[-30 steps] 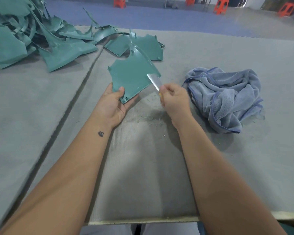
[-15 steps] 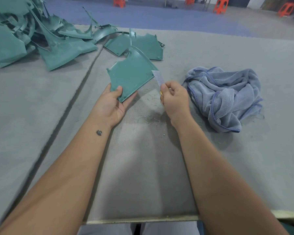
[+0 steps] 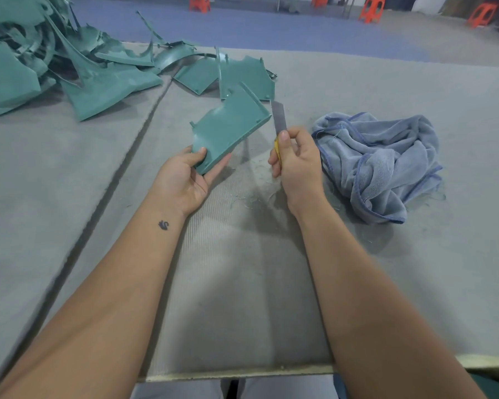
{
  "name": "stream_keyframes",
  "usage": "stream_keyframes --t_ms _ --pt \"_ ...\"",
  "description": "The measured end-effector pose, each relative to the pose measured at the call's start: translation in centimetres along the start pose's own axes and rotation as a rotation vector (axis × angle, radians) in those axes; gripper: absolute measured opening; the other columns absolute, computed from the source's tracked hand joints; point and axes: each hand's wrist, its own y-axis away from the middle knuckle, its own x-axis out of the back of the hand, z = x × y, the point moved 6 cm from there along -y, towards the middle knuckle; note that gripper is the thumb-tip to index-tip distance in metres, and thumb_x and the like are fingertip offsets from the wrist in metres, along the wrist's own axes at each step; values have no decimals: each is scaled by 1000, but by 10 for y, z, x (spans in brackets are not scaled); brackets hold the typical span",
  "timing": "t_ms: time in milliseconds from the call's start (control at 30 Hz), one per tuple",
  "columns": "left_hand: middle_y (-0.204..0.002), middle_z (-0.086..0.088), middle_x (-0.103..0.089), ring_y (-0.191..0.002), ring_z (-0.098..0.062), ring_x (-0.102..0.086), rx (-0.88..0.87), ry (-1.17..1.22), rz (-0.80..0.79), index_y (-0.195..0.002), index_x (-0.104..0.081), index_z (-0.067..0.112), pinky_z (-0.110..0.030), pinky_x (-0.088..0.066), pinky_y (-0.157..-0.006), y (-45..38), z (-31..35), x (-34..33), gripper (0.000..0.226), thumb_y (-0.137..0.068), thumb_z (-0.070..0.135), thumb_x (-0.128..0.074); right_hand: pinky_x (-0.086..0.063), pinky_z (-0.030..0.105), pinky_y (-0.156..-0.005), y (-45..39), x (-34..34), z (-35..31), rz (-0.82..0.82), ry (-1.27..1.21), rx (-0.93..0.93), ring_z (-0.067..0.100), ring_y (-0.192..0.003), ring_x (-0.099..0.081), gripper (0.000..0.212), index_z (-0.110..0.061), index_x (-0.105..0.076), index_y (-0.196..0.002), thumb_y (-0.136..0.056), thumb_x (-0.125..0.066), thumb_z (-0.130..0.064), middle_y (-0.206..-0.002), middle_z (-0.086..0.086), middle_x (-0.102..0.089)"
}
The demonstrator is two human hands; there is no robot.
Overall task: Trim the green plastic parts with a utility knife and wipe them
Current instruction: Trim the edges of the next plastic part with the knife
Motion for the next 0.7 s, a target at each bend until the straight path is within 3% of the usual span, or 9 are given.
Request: stream_keyframes --t_ms 100,267,500,700 --pt "-94 -19 -72 -81 -28 -73 16 -7 0 -112 -55 -7 -30 -60 -66 1 -1 -1 23 -100 -3 -36 -39 24 -54 1 -3 -4 -25 12 33 12 -51 -44 18 -21 -50 -85 -102 -44 -17 -63 -2 -55" --pt "-103 -21 -69 -85 -29 -72 40 6 -6 -115 -54 -8 -31 -60 -69 1 -1 -1 24 -100 -2 -36 -39 21 -54 3 -3 -11 -15 1 94 12 -53 -44 17 -24 -51 -87 -101 -44 -17 -62 -5 -56" --pt "-111 -23 -65 -91 -31 -69 41 5 0 -123 -50 -9 -31 -60 -68 3 -1 -2 28 -100 -2 -35 -32 32 -56 4 -11 -8 -69 97 100 18 -59 -35 23 -25 -51 -84 -101 -43 -11 -63 4 -42" --pt "-112 -24 -65 -90 -31 -70 50 27 9 -128 -47 -10 -31 -60 -66 3 -1 -1 31 -101 -2 -35 -30 26 -53 4 -13 -7 -122 97 94 12 -57 -33 24 -20 -50 -85 -101 -41 -6 -64 8 -38"
